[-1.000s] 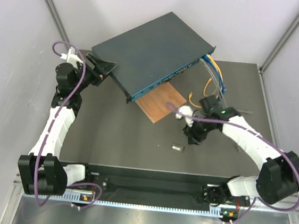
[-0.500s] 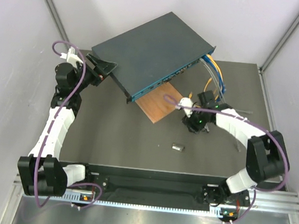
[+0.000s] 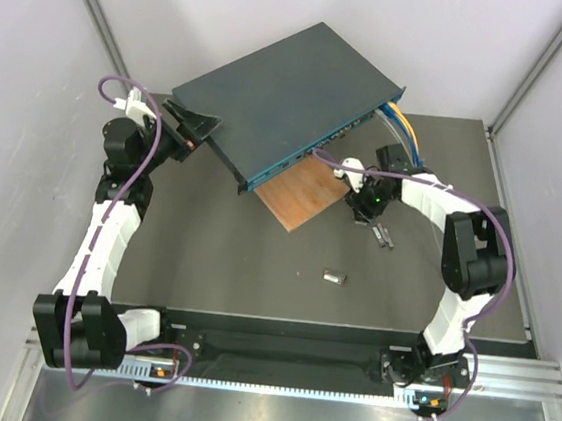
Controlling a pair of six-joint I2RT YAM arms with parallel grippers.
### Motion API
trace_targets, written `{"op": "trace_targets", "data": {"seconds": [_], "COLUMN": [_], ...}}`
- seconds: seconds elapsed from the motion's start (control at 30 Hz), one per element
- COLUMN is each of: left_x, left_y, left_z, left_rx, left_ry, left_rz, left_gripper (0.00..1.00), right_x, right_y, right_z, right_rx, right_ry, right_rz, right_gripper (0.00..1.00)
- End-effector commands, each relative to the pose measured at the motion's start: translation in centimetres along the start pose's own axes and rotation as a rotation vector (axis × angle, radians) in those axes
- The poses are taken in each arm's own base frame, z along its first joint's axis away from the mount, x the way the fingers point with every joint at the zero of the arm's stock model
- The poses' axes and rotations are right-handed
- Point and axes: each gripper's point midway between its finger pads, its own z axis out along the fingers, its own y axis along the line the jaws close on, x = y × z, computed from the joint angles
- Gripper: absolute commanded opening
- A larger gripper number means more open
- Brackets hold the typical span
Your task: Insert the plug into the switch port
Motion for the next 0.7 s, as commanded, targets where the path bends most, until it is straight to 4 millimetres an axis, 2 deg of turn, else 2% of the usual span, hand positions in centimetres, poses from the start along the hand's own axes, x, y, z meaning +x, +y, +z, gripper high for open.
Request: {"op": "trace_targets", "data": {"seconds": [0.0, 0.33, 0.43, 0.67], "left_x": [-3.1, -3.1, -3.3, -4.1], "left_y": [-5.2, -5.3, -5.4, -5.8], "left_z": [-1.1, -1.1, -1.1, -1.2], "left_rx": [0.15, 0.151, 0.143, 0.126], "left_ry": [-0.105, -0.102, -0.105, -0.122], "left_rz": [0.138, 0.144, 0.148, 0.153], "left_gripper": [0.96, 0.97, 0.97, 0.99], "right_x": [-1.1, 0.9, 1.5, 1.7], "right_y": [-0.3, 2.0, 1.9, 2.0], "right_z": [0.5, 2.3, 2.8, 2.1], "right_rx": [-0.023, -0.09, -0.072, -0.046], "right_ry": [-0.019, 0.059, 0.08, 0.089], "right_rz": [-0.033, -0.102, -0.113, -0.129], "right_gripper": [0.49, 0.47, 0.4, 0.08]}}
